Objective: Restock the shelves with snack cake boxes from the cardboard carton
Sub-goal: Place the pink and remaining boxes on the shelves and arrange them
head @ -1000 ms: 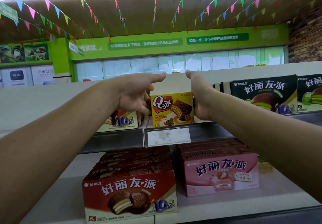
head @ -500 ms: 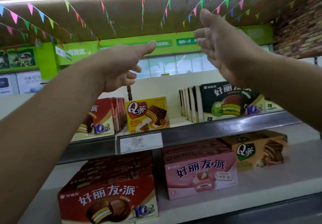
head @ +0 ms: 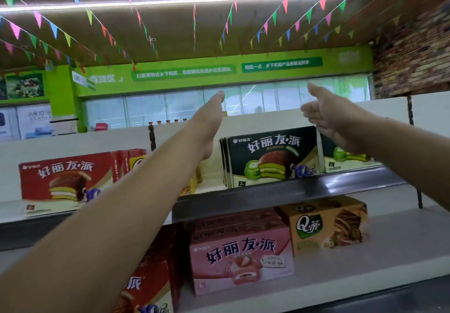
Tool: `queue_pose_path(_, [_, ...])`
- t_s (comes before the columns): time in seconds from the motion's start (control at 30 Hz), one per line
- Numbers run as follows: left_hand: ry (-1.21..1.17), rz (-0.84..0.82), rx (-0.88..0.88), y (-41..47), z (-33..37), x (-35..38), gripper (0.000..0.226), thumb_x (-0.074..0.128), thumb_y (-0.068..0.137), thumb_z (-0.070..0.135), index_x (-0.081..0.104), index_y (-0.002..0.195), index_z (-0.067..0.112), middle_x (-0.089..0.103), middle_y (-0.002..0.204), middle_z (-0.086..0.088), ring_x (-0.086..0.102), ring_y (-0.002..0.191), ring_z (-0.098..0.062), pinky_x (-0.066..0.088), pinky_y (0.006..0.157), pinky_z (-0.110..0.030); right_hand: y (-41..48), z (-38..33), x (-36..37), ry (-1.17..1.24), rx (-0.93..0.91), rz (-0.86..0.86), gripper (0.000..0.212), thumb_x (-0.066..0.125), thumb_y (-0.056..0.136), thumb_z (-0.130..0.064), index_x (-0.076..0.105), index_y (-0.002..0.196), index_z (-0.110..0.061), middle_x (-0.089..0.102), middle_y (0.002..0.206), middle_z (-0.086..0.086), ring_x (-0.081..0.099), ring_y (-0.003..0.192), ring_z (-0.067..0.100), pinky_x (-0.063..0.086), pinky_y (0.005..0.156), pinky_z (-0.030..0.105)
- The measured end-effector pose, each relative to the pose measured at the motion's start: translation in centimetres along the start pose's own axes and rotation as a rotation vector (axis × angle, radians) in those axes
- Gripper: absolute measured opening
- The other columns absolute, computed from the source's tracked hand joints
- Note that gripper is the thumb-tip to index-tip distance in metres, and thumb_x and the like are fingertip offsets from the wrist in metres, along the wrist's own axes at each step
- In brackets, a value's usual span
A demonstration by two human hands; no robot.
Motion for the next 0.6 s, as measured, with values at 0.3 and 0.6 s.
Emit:
queue_pose_path(0.3, [-0.149,0.033,-0.158,0.0,-2.5,0.7,0.054,0.032,0.106,0.055,0.051,0.11,0.005,0.064,0.068,-0.013,0.065,0.061,-0.007,0.057,0.065,-0.021,-0.4,-0.1,-0.6,0.051,-0.188,-0.002,0.073,0.031,0.098,-0.069,0.041,0.154,-0.023,0.039,0.161,-0.007,0.03,0.15,0.013,0.019,0.125,0.047])
queue_pose_path(0.6, [0.355,0.193,-0.008,2.4,4.7,-10.4,0.08,0.031,0.099,0.07,0.046,0.145,0.007,0.054,0.135,-0.019,0.049,0.122,-0.03,0.034,0.106,-0.037,-2.9,-10.6,6.1,0.134,-0.281,-0.26,0.076,0.033,0.1,-0.065,0.029,0.159,-0.017,0.031,0.165,0.007,0.03,0.151,0.026,0.019,0.124,0.054])
Point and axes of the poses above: each hand's wrist, its own y-axis towards the middle knuckle, its own x-axis out of the palm, z = x × y, the point moved 4 cm from there along y, towards the middle knuckle
